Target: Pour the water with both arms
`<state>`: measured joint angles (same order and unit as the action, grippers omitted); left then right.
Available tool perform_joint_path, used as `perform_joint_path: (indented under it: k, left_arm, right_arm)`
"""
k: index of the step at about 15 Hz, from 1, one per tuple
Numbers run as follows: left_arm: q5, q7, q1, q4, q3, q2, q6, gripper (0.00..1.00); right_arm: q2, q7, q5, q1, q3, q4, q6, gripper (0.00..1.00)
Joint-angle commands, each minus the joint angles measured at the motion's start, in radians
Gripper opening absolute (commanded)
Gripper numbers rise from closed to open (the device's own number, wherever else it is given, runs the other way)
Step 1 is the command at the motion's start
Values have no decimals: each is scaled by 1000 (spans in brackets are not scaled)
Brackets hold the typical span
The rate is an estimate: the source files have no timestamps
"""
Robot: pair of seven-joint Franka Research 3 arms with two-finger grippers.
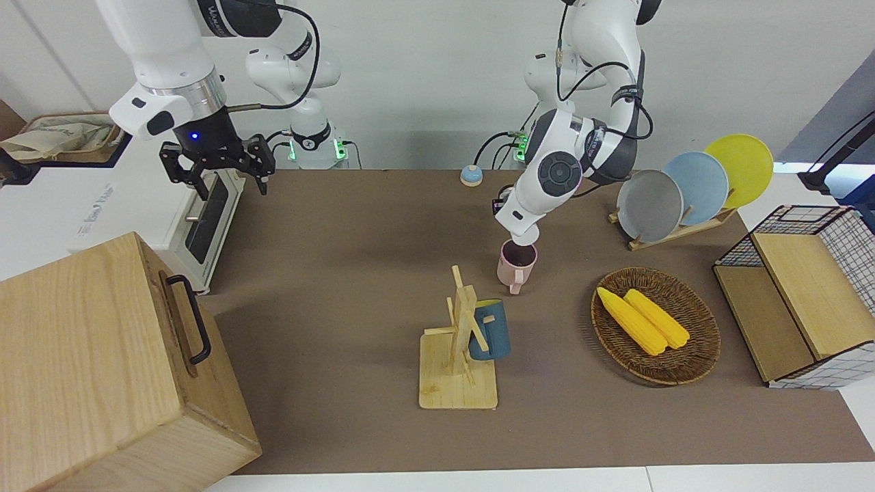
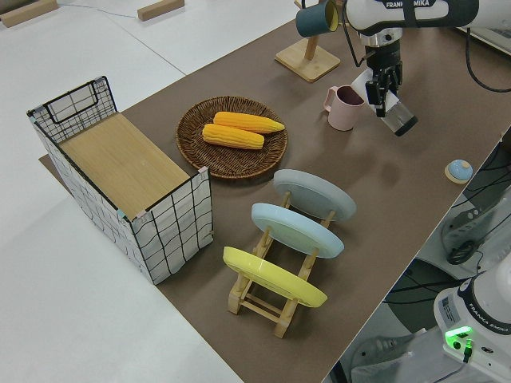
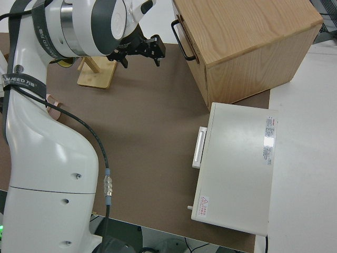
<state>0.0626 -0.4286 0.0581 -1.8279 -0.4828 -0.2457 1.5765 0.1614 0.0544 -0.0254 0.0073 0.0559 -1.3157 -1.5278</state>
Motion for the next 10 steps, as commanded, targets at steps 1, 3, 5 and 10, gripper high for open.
perform_joint_path:
  k: [1,3,5,10]
  left_arm:
    - [-23,-22,-9,48,0,-6,-46,0]
    - [-23,-25,-11,48,0,-6,-46,0]
    - [-23,-38,-14,47,0,-6,-47,0]
    - [-36,-51,-15,42,-7,0,-49,0]
  right_arm:
    - [-23,25,7,-18,12,-27,0,987]
    - [-22,25,7,-18,12,-27,0,987]
    - [-23,25,7,-18,12,-27,0,987]
    - [-22,25,7,-18,12,-27,0,987]
